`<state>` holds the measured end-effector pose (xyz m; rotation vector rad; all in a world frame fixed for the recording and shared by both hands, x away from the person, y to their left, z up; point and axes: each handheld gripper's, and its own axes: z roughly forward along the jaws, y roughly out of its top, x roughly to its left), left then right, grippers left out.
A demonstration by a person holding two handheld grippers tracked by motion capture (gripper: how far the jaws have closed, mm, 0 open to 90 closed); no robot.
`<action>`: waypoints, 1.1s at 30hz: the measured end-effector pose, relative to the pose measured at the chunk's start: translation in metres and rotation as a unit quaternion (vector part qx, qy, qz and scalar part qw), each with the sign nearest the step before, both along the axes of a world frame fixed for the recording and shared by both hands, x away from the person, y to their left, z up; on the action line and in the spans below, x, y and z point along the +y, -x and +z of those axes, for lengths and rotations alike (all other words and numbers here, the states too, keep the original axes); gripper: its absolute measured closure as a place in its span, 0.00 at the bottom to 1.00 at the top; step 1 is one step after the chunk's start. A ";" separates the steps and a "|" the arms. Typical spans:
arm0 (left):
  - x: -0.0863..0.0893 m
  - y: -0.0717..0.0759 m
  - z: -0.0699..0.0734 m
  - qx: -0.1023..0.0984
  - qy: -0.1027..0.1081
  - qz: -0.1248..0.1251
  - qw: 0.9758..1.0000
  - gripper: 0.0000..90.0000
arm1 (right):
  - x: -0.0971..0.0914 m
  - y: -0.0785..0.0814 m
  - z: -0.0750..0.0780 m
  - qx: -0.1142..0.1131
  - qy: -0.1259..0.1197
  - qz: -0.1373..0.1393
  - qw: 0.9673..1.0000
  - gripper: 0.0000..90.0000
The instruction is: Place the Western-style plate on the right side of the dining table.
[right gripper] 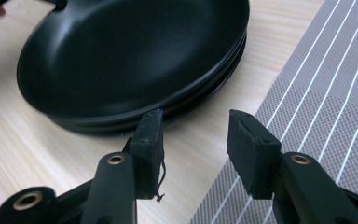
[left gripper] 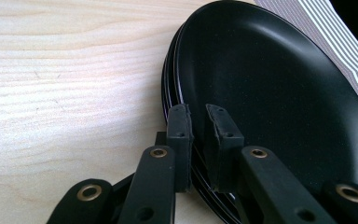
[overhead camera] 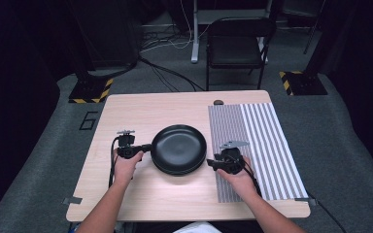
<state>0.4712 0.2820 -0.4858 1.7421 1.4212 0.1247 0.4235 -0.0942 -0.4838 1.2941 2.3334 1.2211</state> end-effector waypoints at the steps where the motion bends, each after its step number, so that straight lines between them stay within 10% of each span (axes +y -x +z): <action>1: 0.000 0.000 0.000 0.000 0.000 -0.001 1.000 0.89 | 0.001 -0.002 0.001 0.000 -0.004 -0.004 1.000 0.61; 12: 0.000 0.000 -0.001 -0.003 0.002 0.000 1.000 0.89 | 0.014 -0.024 0.003 0.025 -0.046 -0.029 0.998 0.57; 33: -0.003 0.000 0.000 0.000 0.005 0.003 1.000 0.89 | 0.026 -0.045 -0.010 0.070 -0.042 -0.055 0.995 0.63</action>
